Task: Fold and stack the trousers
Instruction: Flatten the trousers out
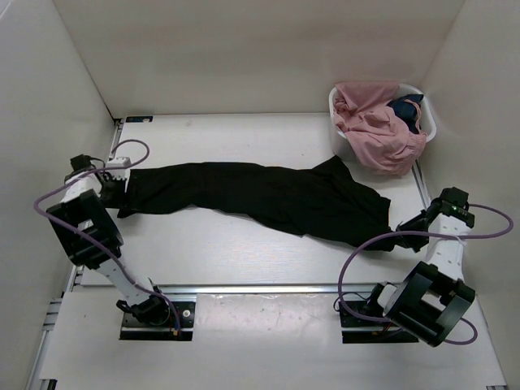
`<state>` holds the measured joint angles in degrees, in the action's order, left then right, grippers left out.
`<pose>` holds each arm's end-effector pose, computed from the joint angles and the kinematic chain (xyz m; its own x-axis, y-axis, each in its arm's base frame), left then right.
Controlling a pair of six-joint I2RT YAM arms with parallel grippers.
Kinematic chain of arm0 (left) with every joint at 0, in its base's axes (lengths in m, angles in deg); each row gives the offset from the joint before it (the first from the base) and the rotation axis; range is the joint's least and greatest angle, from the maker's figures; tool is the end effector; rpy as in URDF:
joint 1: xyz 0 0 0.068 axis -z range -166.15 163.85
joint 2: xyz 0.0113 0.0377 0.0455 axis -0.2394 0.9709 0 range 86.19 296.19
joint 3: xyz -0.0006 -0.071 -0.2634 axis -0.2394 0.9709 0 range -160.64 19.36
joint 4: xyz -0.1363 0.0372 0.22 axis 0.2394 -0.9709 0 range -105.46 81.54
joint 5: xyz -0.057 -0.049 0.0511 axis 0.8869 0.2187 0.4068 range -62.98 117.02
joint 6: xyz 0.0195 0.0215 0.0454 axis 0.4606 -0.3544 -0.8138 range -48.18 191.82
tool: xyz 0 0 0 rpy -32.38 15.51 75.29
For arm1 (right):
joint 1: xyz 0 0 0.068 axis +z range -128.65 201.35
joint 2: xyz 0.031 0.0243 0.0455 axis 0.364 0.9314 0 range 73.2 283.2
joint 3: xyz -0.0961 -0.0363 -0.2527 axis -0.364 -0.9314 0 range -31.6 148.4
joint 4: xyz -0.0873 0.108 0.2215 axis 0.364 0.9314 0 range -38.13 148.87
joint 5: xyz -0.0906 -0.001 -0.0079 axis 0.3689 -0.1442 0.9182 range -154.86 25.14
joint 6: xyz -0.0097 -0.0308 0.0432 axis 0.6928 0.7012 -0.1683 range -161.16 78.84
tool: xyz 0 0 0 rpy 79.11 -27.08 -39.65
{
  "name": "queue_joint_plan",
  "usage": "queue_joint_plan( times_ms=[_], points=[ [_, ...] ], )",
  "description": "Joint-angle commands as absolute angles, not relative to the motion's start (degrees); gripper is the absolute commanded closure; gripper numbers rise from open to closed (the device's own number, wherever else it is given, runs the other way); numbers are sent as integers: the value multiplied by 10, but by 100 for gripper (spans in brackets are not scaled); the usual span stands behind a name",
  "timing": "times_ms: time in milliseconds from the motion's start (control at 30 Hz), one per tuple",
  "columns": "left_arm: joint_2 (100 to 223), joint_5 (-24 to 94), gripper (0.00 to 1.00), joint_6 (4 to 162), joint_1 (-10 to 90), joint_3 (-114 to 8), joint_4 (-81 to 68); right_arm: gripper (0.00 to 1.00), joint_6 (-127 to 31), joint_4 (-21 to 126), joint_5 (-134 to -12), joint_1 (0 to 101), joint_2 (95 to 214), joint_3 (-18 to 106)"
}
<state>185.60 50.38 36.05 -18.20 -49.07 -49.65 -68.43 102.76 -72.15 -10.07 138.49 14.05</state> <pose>0.2930 0.1667 0.1977 -0.8794 0.0825 -0.4689 0.1598 0.9789 -0.1273 0.1705 -0.0988 0.2244 -0.4949 0.8347 -0.2414 0.7962 0.5469 0.2589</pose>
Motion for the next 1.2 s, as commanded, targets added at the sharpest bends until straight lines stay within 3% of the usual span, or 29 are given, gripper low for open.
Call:
queue_joint_plan(
  times_ms=[0,133,200,267,300,333,500,733,900,1167],
  points=[
    [1887,412,16,454,-164,-517,-437,100,-673,1025,-718,-101,1392,168],
    [1963,364,16,466,-164,-544,-437,100,-667,1030,-713,-101,1397,174],
    [1978,363,22,466,-164,-549,-437,100,-667,1030,-713,-101,1397,181],
    [1978,363,46,458,-164,-544,-437,100,-667,1041,-713,-101,1403,195],
    [1978,363,75,453,-164,-544,-437,100,-667,1041,-708,-101,1403,206],
    [1972,363,86,440,-164,-539,-447,100,-667,1052,-697,-101,1408,218],
    [1899,358,86,379,-198,-558,-508,100,-679,1106,-662,-101,1419,338],
    [1839,338,86,293,-276,-651,-655,100,-717,1169,-650,-101,1389,411],
    [1763,282,86,240,-282,-523,-662,100,-747,1214,-566,-101,1329,342],
    [1743,222,86,220,-319,-347,-574,100,-803,1201,-491,-101,1290,191]
  ],
)
